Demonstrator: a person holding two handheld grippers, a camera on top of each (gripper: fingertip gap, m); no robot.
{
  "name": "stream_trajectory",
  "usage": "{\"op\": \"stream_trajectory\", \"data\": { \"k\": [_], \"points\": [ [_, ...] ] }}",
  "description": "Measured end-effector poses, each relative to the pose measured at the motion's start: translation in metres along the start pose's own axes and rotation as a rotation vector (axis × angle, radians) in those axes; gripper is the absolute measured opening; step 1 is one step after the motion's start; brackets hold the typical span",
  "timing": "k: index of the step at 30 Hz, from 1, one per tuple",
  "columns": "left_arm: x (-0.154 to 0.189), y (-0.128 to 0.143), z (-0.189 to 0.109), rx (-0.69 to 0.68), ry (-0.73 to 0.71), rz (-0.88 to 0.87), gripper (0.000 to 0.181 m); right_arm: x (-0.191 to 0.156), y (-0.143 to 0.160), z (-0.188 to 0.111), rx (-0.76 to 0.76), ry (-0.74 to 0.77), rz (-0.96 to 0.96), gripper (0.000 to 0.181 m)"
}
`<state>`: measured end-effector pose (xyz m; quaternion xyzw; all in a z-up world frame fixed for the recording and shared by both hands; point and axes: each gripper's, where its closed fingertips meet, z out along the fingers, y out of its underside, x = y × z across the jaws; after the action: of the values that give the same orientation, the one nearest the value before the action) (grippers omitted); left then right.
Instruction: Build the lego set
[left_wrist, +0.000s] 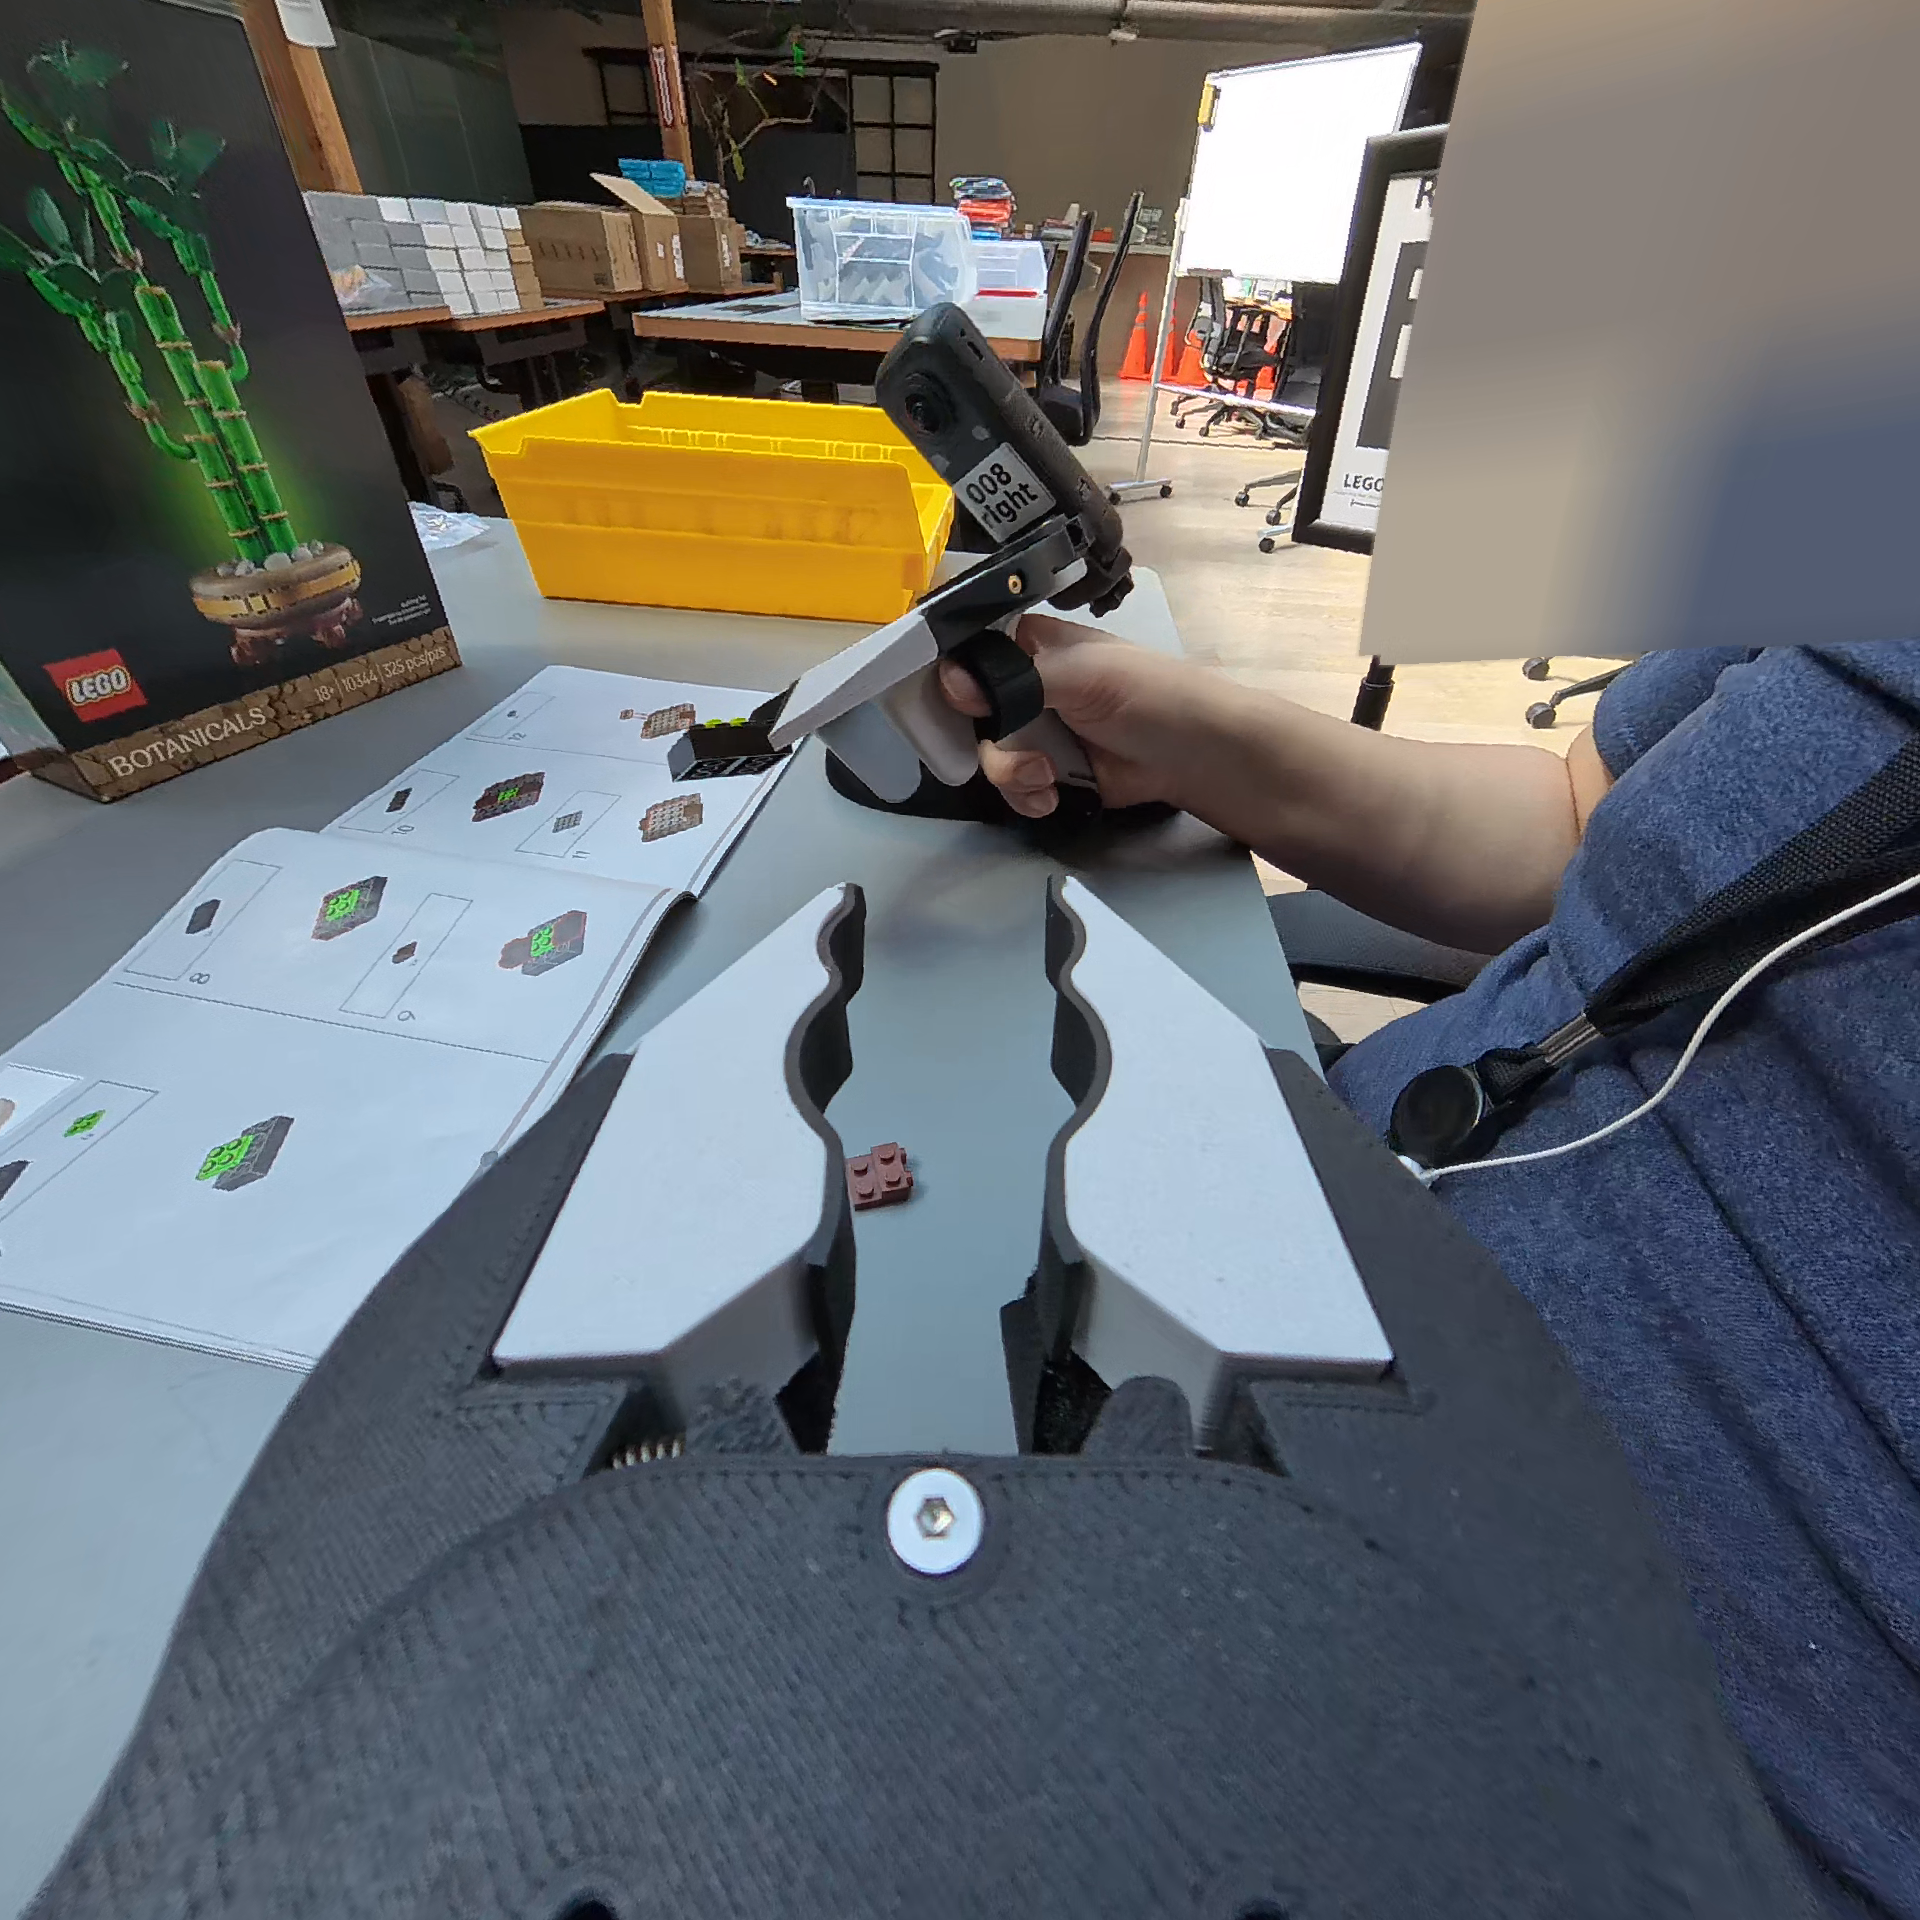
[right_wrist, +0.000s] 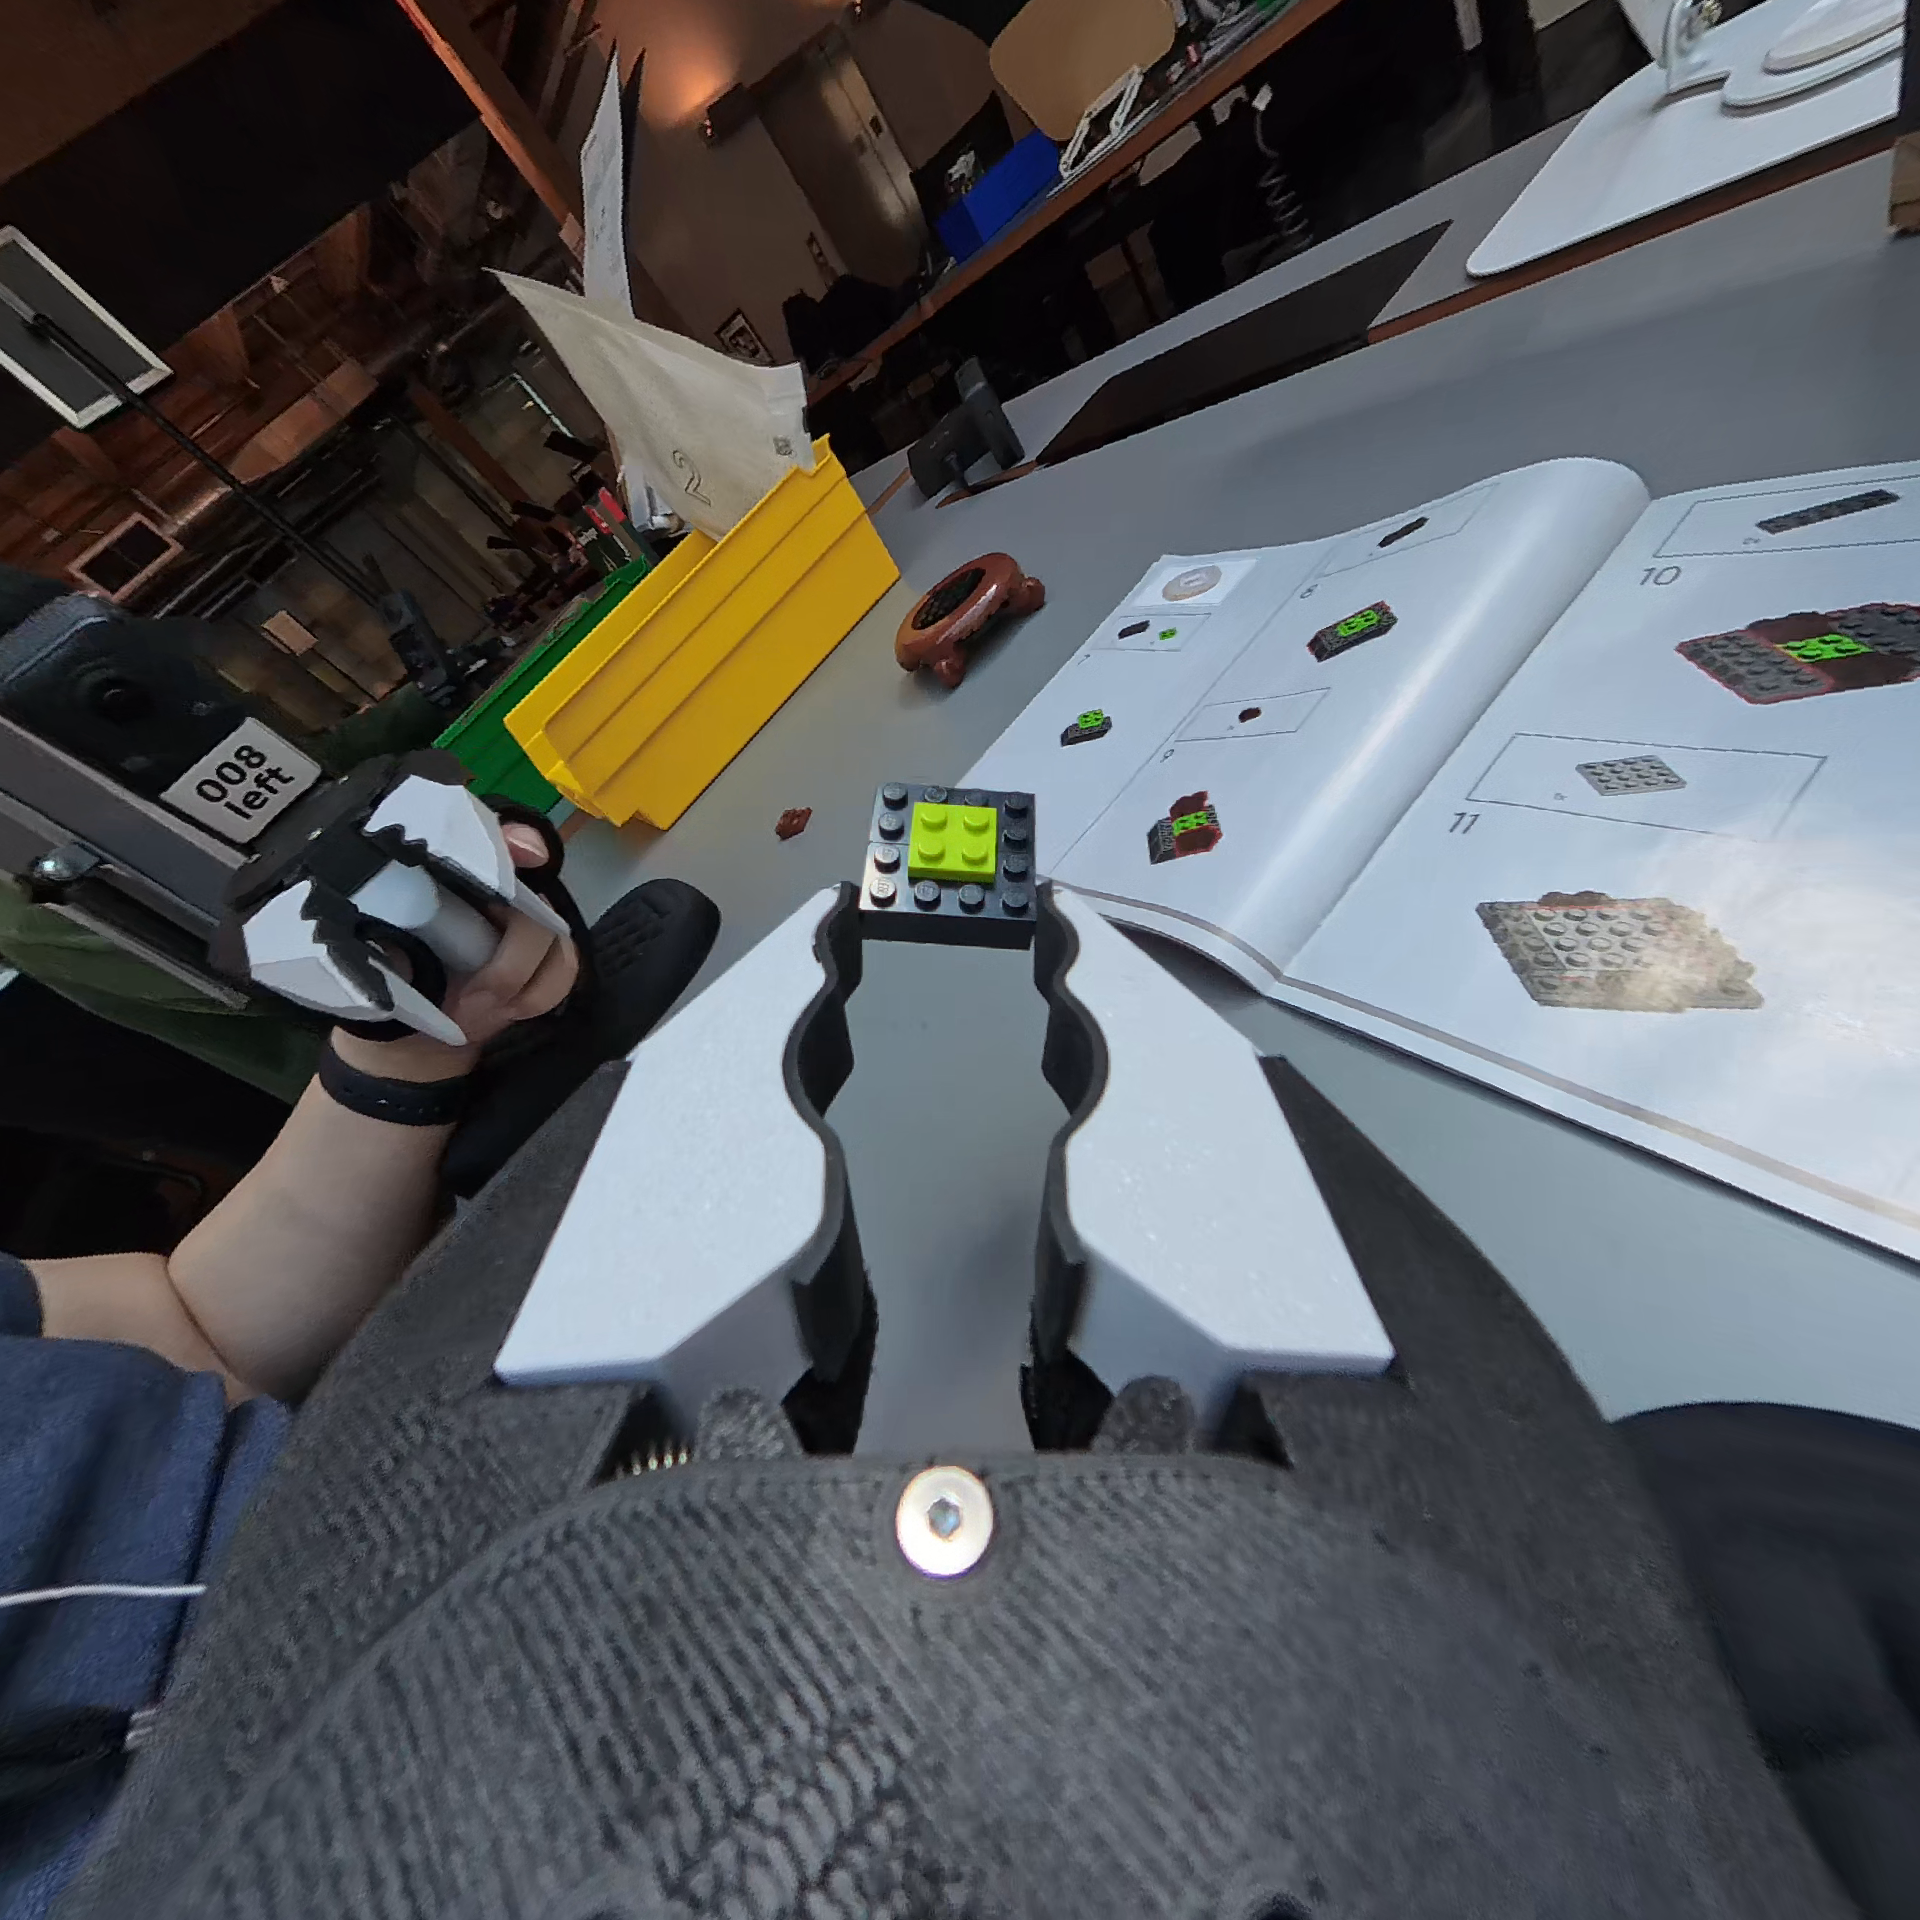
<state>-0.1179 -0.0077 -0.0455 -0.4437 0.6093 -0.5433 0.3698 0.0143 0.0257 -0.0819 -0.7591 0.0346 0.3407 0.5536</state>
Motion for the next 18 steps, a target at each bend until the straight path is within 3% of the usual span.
{"op": "stream_trajectory", "data": {
  "k": [5,9,12,14,18],
  "points": [
    [-0.012,-0.005,0.001,-0.093,-0.029,0.037,0.041,-0.043,-0.015,0.007,-0.054,-0.164,-0.033,0.032],
    [-0.022,-0.026,0.0,-0.07,0.068,-0.007,0.047,-0.086,-0.013,0.017,-0.158,-0.248,-0.196,0.033],
    [-0.035,-0.033,0.002,-0.081,0.128,0.05,0.057,-0.108,-0.009,0.027,-0.199,-0.256,-0.294,0.033],
    [-0.03,-0.041,0.003,-0.062,0.25,-0.002,0.063,-0.12,-0.006,0.031,-0.209,-0.26,-0.367,0.033],
    [-0.021,-0.045,0.004,-0.032,0.402,-0.042,0.059,-0.125,-0.002,0.039,-0.218,-0.177,-0.507,0.032]
  ]
}}
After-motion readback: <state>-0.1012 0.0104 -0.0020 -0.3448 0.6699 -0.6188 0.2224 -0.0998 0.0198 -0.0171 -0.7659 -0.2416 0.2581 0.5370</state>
